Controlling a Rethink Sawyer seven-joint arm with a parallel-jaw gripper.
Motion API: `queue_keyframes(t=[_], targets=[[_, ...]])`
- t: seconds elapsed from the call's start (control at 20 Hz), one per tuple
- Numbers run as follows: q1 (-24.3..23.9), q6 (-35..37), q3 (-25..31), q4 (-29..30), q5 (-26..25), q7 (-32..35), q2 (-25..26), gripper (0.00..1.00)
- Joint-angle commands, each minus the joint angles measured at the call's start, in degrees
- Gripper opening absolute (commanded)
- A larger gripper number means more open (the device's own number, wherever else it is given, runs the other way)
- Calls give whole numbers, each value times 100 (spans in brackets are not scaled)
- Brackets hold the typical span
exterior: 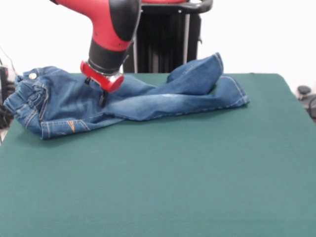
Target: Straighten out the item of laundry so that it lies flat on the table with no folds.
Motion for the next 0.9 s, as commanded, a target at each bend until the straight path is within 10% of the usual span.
queue_keyframes(t=[0.05, 0.9], targets=[[-4, -392, -11, -364, 324, 973, 184, 100], [-171, -32, 245, -254, 250, 592, -386, 100]])
